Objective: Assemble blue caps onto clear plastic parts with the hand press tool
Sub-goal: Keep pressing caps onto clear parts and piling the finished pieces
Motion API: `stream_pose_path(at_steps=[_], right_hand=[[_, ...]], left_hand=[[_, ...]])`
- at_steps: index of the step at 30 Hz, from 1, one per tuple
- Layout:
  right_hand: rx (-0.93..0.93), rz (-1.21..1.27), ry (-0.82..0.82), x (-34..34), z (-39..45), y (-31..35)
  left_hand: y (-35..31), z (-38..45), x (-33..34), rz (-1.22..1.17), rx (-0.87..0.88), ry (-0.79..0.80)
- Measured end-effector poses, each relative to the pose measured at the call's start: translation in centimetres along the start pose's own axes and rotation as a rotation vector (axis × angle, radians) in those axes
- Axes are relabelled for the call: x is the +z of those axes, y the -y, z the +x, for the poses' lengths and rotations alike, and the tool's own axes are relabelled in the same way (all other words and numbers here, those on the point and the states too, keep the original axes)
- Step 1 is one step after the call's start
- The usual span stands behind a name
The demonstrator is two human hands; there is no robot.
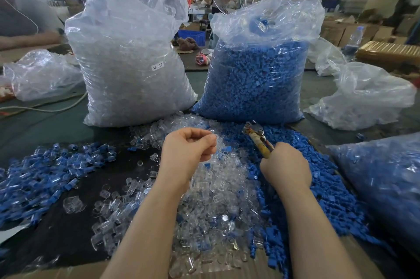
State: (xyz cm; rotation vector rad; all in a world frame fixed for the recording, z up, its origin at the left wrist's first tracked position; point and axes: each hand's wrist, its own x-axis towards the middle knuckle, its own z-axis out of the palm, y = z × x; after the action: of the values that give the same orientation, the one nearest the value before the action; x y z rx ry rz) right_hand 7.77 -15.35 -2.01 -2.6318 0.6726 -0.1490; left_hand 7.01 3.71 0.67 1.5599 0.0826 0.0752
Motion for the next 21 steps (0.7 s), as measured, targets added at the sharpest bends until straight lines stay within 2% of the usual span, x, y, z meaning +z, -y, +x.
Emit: stream_pose_path(at_steps=[11,17,21], right_hand=[[-0.051,-0.04,0.129,-0.02,-0.14,0.06],[-0.053,-0.028,0.114,-0.01,-0.39,0.34],[-0.098,0.104,0.04,-0.14,-0.14,0.36]], left_hand=[[0.02,-0.03,0.04,0.007,-0.013,0.016],[0.0,-0.04,-0.08,0.021,-0.011,0.018],[0.06,-0.02,-0.07,0.023,0.001,-0.003]])
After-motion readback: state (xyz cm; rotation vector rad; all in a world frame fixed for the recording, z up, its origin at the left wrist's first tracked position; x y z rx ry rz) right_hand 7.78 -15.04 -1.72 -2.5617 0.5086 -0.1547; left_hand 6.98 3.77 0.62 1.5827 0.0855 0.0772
